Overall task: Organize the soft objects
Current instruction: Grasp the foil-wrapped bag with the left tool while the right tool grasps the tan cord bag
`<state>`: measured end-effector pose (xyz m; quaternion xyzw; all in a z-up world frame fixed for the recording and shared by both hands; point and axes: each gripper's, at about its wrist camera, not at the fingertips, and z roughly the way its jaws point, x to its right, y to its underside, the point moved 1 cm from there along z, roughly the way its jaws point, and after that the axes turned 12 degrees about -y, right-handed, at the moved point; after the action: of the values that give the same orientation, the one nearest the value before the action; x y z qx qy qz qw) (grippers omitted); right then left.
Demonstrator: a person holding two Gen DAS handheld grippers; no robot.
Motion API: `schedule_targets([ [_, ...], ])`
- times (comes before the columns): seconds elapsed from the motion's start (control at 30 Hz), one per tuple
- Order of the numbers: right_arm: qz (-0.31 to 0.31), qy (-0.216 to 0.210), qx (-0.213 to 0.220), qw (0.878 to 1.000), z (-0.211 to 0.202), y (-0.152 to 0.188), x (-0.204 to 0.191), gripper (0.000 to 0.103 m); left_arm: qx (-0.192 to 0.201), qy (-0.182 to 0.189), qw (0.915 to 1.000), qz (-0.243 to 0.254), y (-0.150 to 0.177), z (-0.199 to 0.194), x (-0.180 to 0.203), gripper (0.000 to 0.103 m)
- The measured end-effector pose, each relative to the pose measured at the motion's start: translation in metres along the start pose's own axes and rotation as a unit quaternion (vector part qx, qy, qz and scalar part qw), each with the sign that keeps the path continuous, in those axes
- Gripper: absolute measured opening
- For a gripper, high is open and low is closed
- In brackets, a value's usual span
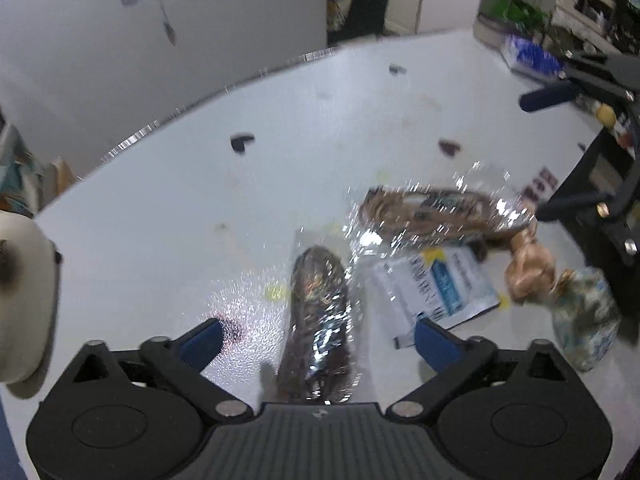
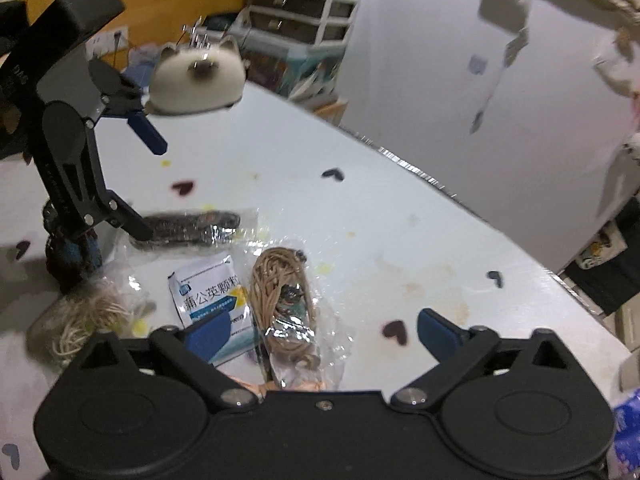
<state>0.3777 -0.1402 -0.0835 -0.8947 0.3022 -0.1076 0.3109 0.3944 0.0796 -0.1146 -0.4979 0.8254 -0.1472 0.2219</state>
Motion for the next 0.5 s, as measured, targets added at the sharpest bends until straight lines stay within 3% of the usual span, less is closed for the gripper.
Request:
schedule_targets([
  [0.13, -0.011, -0.028, -0.038, 0.999, 0.031, -0.009, 0.011, 0.09, -0.032, 0.021, 0.9991, 0.018, 0.0, 0.03, -0.009, 0.083],
  [0.3, -0.032, -0.069, -0.083, 0.994, 0.062, -0.014, 0.017, 0.089, -0.055, 0.045, 0.9971, 0.028, 0.004, 0.051, -0.016, 0.081],
  [0.4, -0.031, -0.087, -0.109, 0.99, 0.076, -0.014, 0.022, 0.078, -0.057, 0.047, 0.9965, 0.037, 0.006, 0.057, -0.015, 0.078],
  [0.5, -0.018, -0.107, -0.122, 0.987, 0.082, -0.014, 0.024, 0.071, -0.049, 0.044, 0.997, 0.04, 0.006, 0.057, -0.013, 0.065],
])
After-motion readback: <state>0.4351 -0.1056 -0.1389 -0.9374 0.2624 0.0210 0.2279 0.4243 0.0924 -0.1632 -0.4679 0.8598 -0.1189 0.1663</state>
